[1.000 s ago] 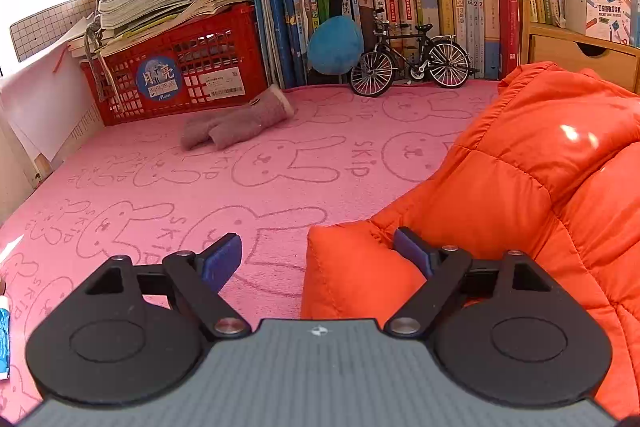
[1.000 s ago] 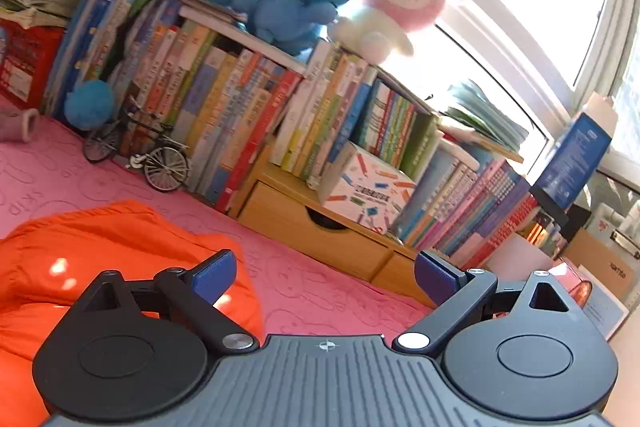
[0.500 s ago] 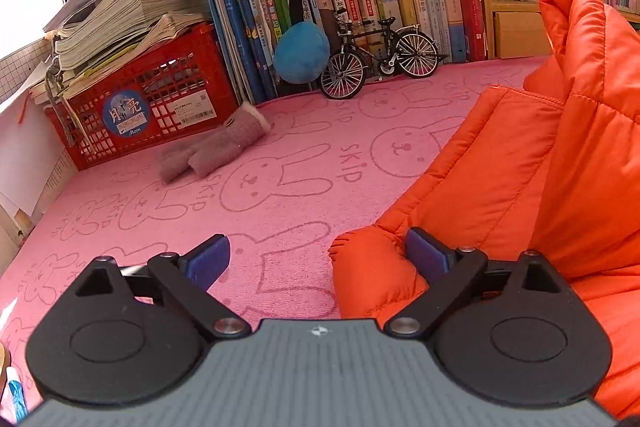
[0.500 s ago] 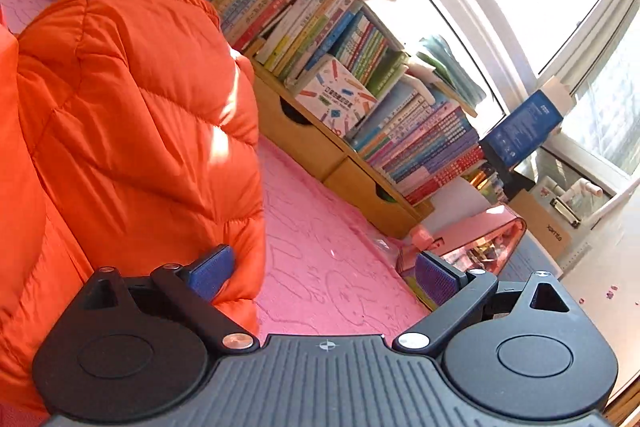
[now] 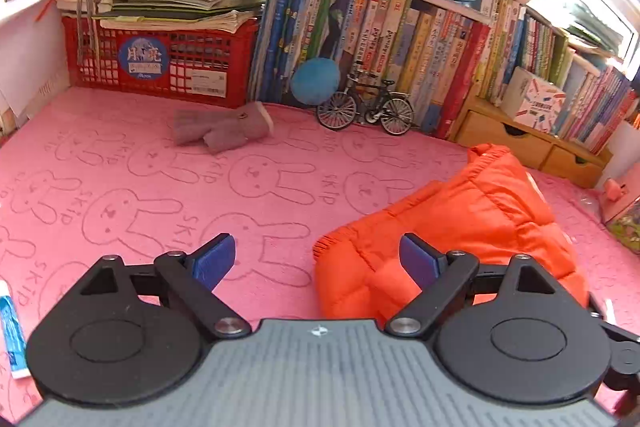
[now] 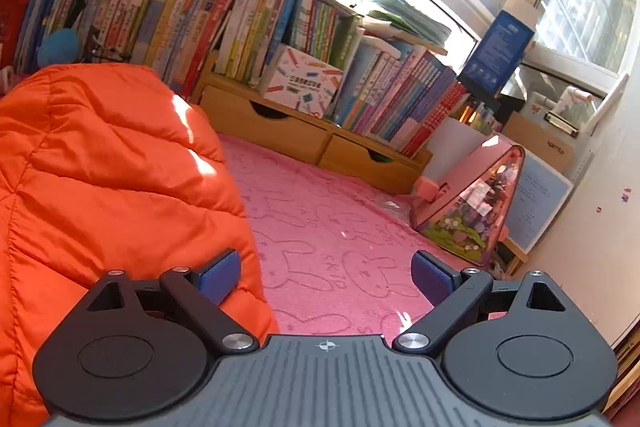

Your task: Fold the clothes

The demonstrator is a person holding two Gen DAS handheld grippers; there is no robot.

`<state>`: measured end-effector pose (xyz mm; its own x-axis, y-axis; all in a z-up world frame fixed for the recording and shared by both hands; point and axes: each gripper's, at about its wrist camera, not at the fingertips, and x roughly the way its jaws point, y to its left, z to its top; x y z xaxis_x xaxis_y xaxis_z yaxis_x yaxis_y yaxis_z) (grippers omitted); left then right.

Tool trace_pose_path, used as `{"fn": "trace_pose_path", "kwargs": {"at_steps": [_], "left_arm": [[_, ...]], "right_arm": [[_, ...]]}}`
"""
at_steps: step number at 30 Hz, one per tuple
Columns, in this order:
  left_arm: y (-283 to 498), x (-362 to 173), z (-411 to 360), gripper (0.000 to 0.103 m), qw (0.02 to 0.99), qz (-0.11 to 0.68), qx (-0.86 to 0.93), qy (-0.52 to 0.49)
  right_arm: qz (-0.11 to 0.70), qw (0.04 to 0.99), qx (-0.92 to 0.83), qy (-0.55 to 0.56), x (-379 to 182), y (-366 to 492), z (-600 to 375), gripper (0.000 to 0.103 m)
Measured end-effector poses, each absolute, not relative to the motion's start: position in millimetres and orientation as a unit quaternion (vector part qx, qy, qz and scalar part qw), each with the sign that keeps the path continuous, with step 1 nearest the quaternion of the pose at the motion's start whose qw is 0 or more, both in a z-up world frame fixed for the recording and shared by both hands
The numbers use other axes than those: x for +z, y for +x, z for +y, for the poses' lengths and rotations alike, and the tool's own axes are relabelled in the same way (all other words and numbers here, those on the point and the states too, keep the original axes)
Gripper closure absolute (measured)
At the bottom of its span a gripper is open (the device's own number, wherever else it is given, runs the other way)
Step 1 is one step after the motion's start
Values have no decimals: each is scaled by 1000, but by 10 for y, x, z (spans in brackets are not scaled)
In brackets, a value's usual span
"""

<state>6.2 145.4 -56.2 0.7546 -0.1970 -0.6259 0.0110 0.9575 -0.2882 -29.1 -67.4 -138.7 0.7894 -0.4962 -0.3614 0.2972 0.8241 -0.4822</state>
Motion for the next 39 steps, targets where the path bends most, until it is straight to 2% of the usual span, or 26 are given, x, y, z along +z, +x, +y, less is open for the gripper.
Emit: {"fn": "trace_pose_path", "kwargs": {"at_steps": [3, 6, 12, 17, 19, 20, 24, 26, 29, 32, 33, 35, 37, 39], "left_arm": [[-48, -510, 1313, 13, 923, 333, -96, -166], [19, -553, 1119, 12, 934, 311, -93, -148], [272, -924, 728, 14, 955, 296, 11, -8], [310, -1197, 589, 13, 957, 277, 41, 78], [412, -1310, 643, 11, 949, 306, 42, 67], [413, -1347, 637, 8, 948, 305, 42, 75], [408, -1418, 625, 5, 948, 299, 39, 97], [430, -1424, 668, 0, 948, 305, 39, 86], [457, -1427, 698, 0, 946, 312, 38, 77], [473, -1423, 715, 0, 945, 316, 38, 67], [475, -1419, 731, 0, 945, 319, 37, 58], [479, -1417, 772, 0, 945, 323, 35, 39], [472, -1420, 801, 0, 945, 323, 35, 26], [460, -1426, 824, 0, 946, 322, 37, 14]], "right_arm": [[219, 935, -163, -226, -1359, -209, -293, 27], [203, 950, -109, -210, -1297, -183, -57, 27], [206, 961, -80, -165, -1292, -278, -168, 27], [200, 962, -47, -181, -1370, -223, -86, 27], [179, 957, -47, -225, -1466, -262, -6, 26], [165, 954, -45, -247, -1511, -301, 26, 25], [137, 937, -73, -314, -1649, -454, -133, 18], [154, 930, -109, -315, -1701, -539, -382, 18], [192, 910, -143, -338, -1814, -672, -697, 18], [254, 875, -164, -378, -1968, -764, -975, 23], [259, 878, -180, -361, -1913, -780, -1073, 30], [259, 887, -215, -315, -1765, -819, -1268, 29], [217, 915, -215, -263, -1507, -787, -1297, 24], [177, 937, -181, -240, -1312, -649, -1202, 15]]}}
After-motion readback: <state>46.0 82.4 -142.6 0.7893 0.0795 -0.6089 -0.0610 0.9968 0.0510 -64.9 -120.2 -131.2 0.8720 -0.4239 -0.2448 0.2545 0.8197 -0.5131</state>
